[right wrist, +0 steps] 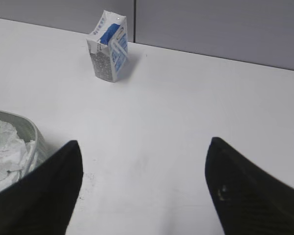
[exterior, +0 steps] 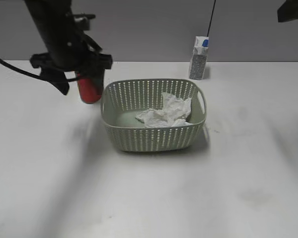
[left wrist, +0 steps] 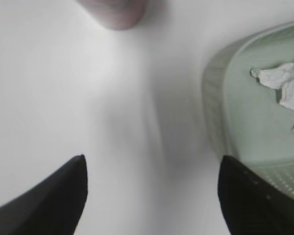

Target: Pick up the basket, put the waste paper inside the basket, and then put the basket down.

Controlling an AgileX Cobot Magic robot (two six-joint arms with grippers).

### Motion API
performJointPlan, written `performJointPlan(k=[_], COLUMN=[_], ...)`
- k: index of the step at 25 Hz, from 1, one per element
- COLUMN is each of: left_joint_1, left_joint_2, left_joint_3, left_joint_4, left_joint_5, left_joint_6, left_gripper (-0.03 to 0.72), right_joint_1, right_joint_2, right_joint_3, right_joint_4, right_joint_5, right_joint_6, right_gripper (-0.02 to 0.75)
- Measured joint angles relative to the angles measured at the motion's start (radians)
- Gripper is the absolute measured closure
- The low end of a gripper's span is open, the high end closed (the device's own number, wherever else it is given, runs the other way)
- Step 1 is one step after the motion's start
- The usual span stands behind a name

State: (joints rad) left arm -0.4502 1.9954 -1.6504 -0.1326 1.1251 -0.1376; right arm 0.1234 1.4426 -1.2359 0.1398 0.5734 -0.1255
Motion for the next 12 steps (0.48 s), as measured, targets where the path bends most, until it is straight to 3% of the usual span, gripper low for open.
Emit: performJointPlan(k=[4, 12], left_joint_1=[0.096, 0.254], left_joint_2=[-0.084, -0.270], left_joint_3=[-0.001, 0.036], left_joint_4=[0.002, 0.005], left_joint_5=[0.079, 0.088], left_joint_6=[0.108, 0.199], left_gripper=[0.070, 0.098], right_joint_1=[-0.030, -0.055], right_joint_2=[0.018, 0.072], right_joint_3=[-0.045, -0.129], right_joint_4=[0.006, 0.029], right_joint_5=[0.054, 0.395], right_joint_6=[0.000, -0.014], right_gripper=[0.155, 0.162])
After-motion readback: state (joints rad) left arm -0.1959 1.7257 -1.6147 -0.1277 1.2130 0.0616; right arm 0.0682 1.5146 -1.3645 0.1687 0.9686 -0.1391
